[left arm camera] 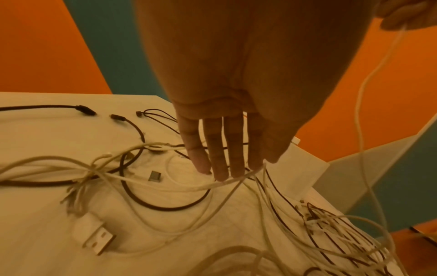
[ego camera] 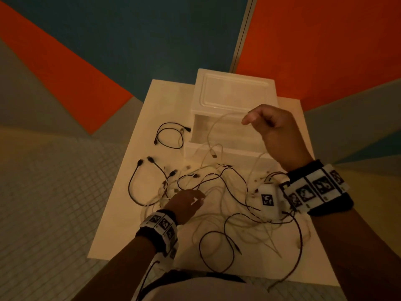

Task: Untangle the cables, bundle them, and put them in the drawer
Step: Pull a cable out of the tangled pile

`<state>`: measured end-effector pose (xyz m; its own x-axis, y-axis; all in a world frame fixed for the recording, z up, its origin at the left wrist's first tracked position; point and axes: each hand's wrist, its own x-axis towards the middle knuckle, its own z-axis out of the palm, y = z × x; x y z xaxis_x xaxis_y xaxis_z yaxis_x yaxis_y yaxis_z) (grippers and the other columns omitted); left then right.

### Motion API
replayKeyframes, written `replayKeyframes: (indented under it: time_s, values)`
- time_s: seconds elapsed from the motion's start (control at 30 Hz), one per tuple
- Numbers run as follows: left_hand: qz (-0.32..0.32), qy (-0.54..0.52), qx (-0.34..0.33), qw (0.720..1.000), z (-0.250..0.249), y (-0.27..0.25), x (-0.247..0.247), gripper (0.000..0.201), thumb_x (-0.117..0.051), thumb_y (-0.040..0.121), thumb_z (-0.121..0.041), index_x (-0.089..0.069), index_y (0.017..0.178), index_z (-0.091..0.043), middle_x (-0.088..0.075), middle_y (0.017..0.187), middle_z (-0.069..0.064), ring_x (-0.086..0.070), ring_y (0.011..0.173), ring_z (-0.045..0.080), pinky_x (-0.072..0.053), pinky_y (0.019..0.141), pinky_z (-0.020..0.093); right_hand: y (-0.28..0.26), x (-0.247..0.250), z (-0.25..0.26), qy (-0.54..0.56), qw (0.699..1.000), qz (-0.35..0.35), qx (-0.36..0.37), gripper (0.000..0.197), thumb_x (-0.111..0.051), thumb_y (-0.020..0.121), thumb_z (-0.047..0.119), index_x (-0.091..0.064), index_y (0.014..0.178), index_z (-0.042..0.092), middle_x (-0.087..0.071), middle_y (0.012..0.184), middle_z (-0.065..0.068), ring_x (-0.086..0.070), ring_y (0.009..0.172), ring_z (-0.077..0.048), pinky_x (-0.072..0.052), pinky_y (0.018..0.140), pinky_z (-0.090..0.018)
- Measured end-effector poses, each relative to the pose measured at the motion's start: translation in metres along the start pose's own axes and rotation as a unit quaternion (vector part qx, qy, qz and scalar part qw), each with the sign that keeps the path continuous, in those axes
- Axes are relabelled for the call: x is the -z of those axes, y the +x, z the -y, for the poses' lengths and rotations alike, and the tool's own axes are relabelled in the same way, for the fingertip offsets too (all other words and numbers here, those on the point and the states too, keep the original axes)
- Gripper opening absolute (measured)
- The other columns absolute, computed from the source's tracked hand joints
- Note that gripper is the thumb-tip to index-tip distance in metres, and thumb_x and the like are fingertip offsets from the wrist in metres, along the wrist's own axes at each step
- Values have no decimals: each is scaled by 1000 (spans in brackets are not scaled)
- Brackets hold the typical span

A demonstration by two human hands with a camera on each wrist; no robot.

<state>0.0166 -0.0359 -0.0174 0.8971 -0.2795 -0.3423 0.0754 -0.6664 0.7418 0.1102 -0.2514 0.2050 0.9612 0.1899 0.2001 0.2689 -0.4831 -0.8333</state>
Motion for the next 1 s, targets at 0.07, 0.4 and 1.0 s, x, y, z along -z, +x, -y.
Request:
replayKeyframes:
  time_s: [0.07,0.4,1.0]
  values:
    - [-40,13,0,999,-7,1,6,15,-56,94,-29,-68,102,-25,-67,103,-3,-62,93,15,-51,82,34,1,11,11,26,999,-26,14,21,-50,99,12,-68,88,9,-62,66,24,-50,56,7,-31,54,-5]
    - [-186,-154,-167,956,-91,25,77,29,-50,99,-34,-55,125,-25,-59,125,-8,-58,108,13,-53,82,37,-14,1,0,8,995,100,-3,21,-51,99,13,-69,91,7,-69,91,6,-58,78,6,-39,72,-8]
    - [-303,5,-229,925,-101,20,123,21,-53,95,-16,-74,98,-14,-59,91,0,-54,84,14,-41,76,26,-50,14,-16,-5,979,195,-59,31,-41,103,31,-67,97,14,-53,55,19,-43,52,0,-36,57,-17]
